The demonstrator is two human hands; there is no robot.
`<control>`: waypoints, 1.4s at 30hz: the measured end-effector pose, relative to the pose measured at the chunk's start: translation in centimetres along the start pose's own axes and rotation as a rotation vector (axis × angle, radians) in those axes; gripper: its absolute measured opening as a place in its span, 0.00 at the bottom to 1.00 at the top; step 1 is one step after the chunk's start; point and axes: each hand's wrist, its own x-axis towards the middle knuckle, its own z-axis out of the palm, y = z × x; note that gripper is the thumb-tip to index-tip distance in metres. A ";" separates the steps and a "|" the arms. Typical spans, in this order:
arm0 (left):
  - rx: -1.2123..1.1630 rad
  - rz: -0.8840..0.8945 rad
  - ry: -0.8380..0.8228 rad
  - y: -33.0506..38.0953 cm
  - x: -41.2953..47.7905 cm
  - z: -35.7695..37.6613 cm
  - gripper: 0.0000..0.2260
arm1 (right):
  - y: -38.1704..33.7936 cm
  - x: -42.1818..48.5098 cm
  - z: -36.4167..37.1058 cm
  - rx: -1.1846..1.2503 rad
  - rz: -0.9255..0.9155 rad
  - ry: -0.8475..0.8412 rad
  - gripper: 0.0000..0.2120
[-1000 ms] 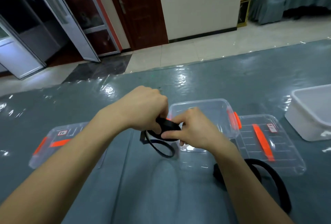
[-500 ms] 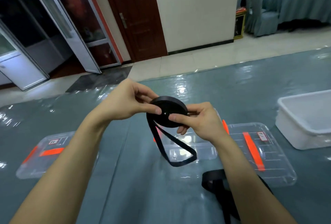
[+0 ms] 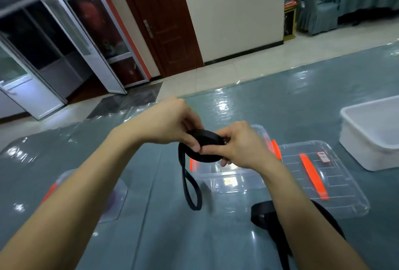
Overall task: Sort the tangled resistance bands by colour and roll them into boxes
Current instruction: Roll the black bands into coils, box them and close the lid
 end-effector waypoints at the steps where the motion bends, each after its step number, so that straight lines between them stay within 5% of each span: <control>1: -0.113 -0.021 -0.009 -0.8 -0.3 0.2 0.13 | 0.1 -0.1 -0.1 0.064 0.005 0.008 0.09; 7: -0.553 -0.026 0.110 -2.3 -2.0 2.1 0.15 | 0.3 -0.7 0.1 0.302 0.015 0.015 0.09; 14: -0.097 -0.012 0.039 -0.9 -2.4 0.6 0.11 | -0.1 -0.7 1.5 0.129 -0.032 -0.038 0.23; 18: 0.098 0.073 0.047 0.4 -1.7 0.7 0.12 | 0.1 -0.9 1.9 0.062 -0.056 -0.042 0.17; 26: -0.366 -0.091 0.048 -2.5 -3.0 4.0 0.13 | 0.8 -1.4 0.2 0.134 0.003 -0.034 0.11; 32: -0.151 -0.049 0.031 -2.3 -2.0 5.6 0.11 | 0.6 -1.3 1.8 -0.105 -0.019 -0.067 0.14; 39: -0.415 -0.125 0.042 -4.4 -3.8 6.8 0.13 | 1.6 -1.1 1.6 0.156 -0.043 -0.057 0.06; 42: -0.402 -0.143 0.079 -4.6 -4.0 7.3 0.10 | 1.7 -0.9 2.0 0.107 -0.053 -0.051 0.11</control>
